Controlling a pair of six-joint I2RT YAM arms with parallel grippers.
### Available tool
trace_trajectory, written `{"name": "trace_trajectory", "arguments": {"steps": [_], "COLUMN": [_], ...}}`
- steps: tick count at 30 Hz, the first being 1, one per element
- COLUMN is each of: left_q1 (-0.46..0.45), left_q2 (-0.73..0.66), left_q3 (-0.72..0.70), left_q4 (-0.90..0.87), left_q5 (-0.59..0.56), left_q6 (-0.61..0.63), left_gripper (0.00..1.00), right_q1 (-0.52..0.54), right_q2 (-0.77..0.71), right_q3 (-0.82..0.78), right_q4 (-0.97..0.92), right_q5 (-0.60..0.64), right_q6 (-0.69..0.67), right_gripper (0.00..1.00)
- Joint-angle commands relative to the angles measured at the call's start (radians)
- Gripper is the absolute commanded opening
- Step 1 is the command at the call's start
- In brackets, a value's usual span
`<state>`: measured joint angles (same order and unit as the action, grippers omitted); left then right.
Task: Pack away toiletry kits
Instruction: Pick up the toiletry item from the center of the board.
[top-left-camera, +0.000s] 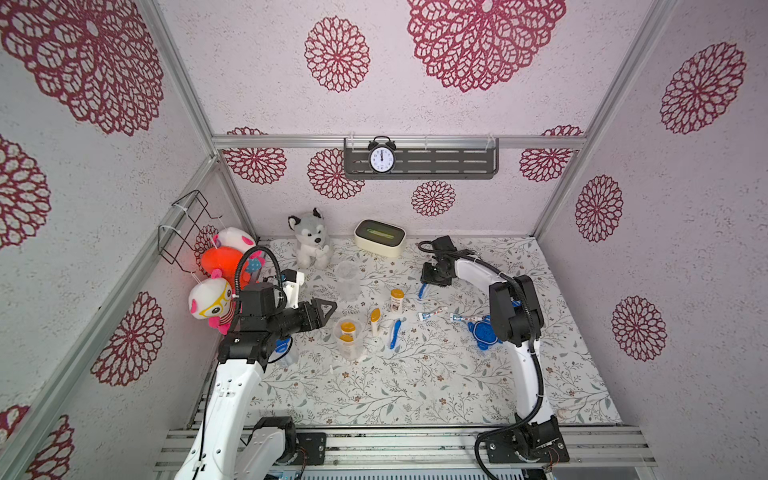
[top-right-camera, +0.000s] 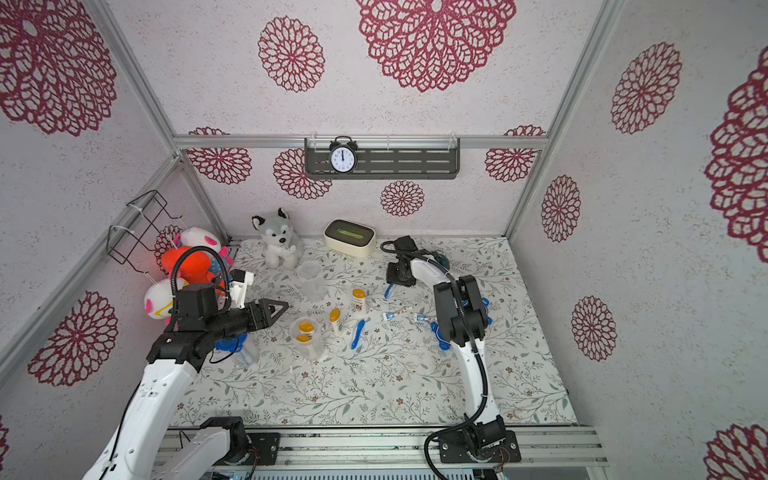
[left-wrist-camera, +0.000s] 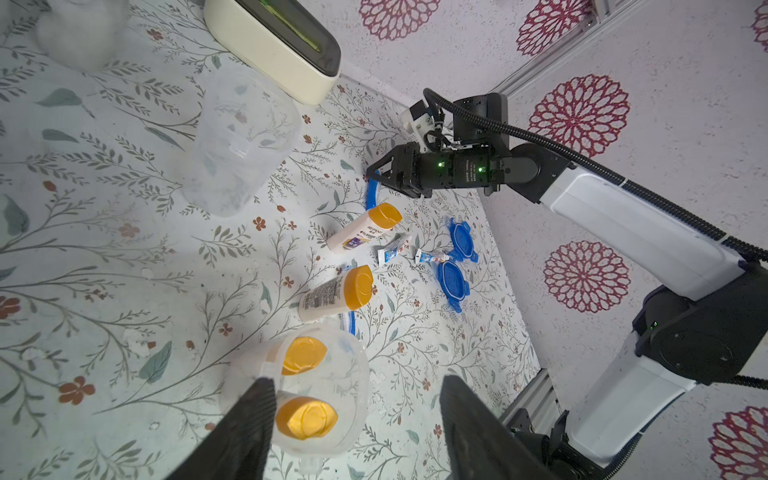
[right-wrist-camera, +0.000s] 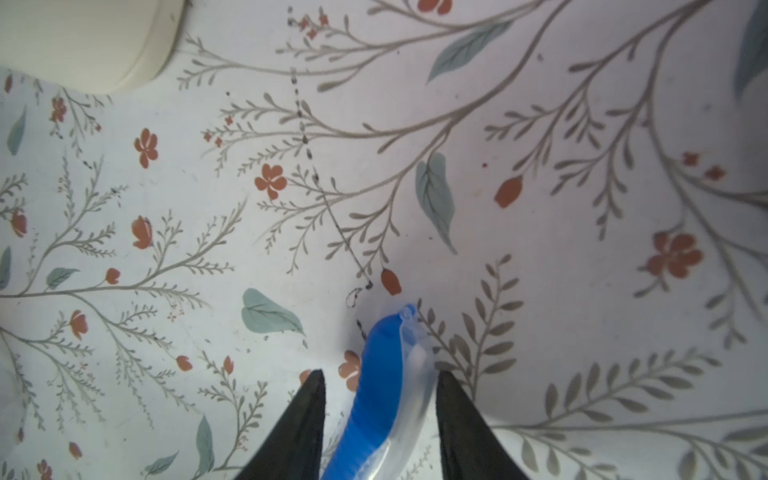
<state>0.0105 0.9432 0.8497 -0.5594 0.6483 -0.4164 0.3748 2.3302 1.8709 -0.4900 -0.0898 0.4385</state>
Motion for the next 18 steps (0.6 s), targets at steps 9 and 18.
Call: {"name": "trace_trajectory", "arguments": {"steps": [9,18], "left_q1": [0.006,0.006], "left_q2": [0.030,0.025], "left_q3": [0.005,0.005], "left_q4": [-0.003,-0.009], "left_q5": [0.014,0.022], "left_q6": [0.010,0.011], "left_gripper": [0.66,0.66], "right_q1": [0.033,0.059], "right_q2": [0.019,0.082], "right_q3": [0.036,0.139], "right_q4": [-0.097,-0.185], "right_q5": [0.126,0.219], "right_q6": [-0.036,-0.087], "right_gripper": [0.36,0.34]}}
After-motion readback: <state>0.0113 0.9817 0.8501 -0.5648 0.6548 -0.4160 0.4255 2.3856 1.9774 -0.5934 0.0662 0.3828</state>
